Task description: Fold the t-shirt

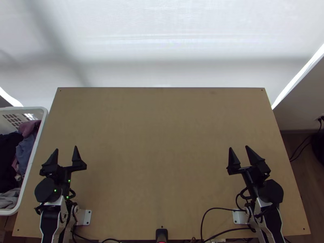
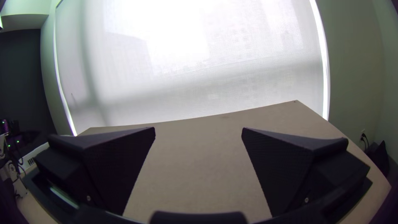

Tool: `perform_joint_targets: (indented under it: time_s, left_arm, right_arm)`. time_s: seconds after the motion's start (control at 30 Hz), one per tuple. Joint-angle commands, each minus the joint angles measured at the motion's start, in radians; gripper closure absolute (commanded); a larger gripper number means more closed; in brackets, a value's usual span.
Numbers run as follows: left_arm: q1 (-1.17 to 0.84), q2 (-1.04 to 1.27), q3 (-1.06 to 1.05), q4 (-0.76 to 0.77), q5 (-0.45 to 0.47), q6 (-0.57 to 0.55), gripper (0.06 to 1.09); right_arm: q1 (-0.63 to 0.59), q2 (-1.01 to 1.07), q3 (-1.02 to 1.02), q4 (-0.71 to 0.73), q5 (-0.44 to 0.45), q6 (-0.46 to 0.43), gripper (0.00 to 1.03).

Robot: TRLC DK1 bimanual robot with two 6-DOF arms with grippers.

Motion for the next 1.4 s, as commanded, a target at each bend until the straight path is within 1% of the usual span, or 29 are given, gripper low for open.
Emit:
perform_joint_targets:
  time_s: [0.0,0.17,0.27,0.33,0.4,0.53,0.57,0.67,0.7,0.83,0.93,1.07,1.2,1.37]
  left_arm:
    - [-0.004,0.015,0.135,-0.073,0.007,0.023,0.1]
    - [0.078,0.21,0.349,-0.18,-0.011,0.01,0.1]
    - [0.19,0.324,0.462,-0.223,0.022,0.015,0.1]
    - [0.264,0.374,0.516,-0.245,0.064,0.03,0.1]
    - [0.344,0.423,0.557,-0.269,0.124,0.043,0.1]
    - [0.499,0.567,0.605,-0.292,0.207,0.079,0.1]
    - [0.545,0.612,0.619,-0.294,0.242,0.084,0.1]
    - [0.732,0.758,0.663,-0.289,0.394,0.112,0.1]
    - [0.775,0.814,0.683,-0.289,0.42,0.122,0.1]
    - [0.859,1.046,0.773,-0.283,0.427,0.174,0.1]
    - [0.908,1.219,0.856,-0.295,0.431,0.188,0.1]
    - [0.951,1.442,0.981,-0.358,0.434,0.182,0.1]
    - [0.99,1.661,1.134,-0.453,0.45,0.162,0.1]
    - [1.017,1.857,1.271,-0.515,0.457,0.158,0.11]
  right_arm:
    - [0.007,0.005,-0.004,-0.016,-0.011,0.021,0.05]
    - [0.007,0.005,-0.004,-0.016,-0.011,0.021,0.05]
    - [0.007,0.005,-0.004,-0.016,-0.011,0.021,0.05]
    - [0.007,0.005,-0.004,-0.016,-0.011,0.021,0.05]
    - [0.007,0.005,-0.004,-0.016,-0.011,0.021,0.05]
    - [0.007,0.005,-0.004,-0.016,-0.011,0.021,0.05]
    - [0.007,0.005,-0.004,-0.016,-0.011,0.021,0.05]
    - [0.007,0.005,-0.004,-0.016,-0.011,0.021,0.05]
    - [0.007,0.005,-0.004,-0.016,-0.011,0.021,0.05]
    - [0.007,0.005,-0.004,-0.016,-0.011,0.021,0.05]
    - [0.007,0.005,-0.004,-0.016,-0.011,0.021,0.05]
    - [0.007,0.005,-0.004,-0.016,-0.011,0.021,0.05]
    - [0.007,0.005,-0.004,-0.016,-0.011,0.021,0.05]
    - [0.007,0.005,-0.004,-0.016,-0.011,0.021,0.05]
